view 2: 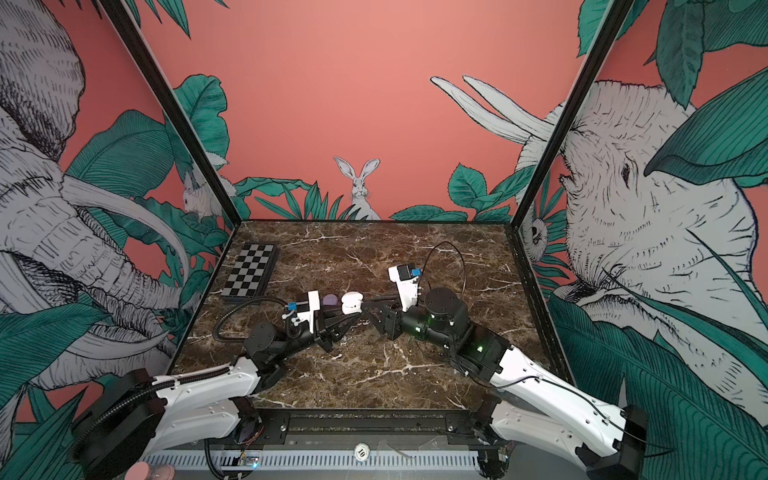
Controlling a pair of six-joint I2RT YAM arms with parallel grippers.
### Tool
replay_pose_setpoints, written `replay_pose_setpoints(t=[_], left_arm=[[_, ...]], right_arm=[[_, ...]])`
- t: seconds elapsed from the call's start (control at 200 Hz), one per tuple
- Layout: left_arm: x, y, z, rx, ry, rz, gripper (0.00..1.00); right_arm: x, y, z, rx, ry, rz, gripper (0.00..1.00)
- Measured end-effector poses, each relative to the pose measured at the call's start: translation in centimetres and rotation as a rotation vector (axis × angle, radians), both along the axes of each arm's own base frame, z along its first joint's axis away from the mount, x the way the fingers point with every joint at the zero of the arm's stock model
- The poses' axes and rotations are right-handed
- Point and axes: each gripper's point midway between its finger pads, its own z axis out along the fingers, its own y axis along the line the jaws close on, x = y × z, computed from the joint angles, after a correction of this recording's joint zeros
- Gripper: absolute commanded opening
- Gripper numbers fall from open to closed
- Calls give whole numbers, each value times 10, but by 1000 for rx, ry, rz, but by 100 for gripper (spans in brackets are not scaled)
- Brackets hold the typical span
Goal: Insert the wireless bluetooth earbuds into the charging case
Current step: 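Open the right gripper and withdraw it from the case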
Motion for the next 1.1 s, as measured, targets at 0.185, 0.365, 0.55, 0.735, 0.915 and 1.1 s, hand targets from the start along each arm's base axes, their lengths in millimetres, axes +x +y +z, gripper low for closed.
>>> replay_pose_setpoints(t=[0.185,0.365,0.55,0.735,0.915,1.1], left_arm=[[1,-3,2,79,11,8,0],[-1,0,10,90,-18,17,0],[-5,-4,-2,140,-12,-15,0],[-19,-6,-11,198,-71,-75,0],[-43,2,-8,247,-189,-136,0],[-63,11,-17,312,-267,-187,0]], right_arm=[[-5,-16,20,5,-51,-29,77],[-7,-33,26,-10,-82,-70,88],[-7,-43,19,-55,-82,-97,98],[-10,-54,29,-76,-92,-119,98],[-9,-63,42,-82,-97,-147,98],[6,-68,28,-129,-33,-197,98]])
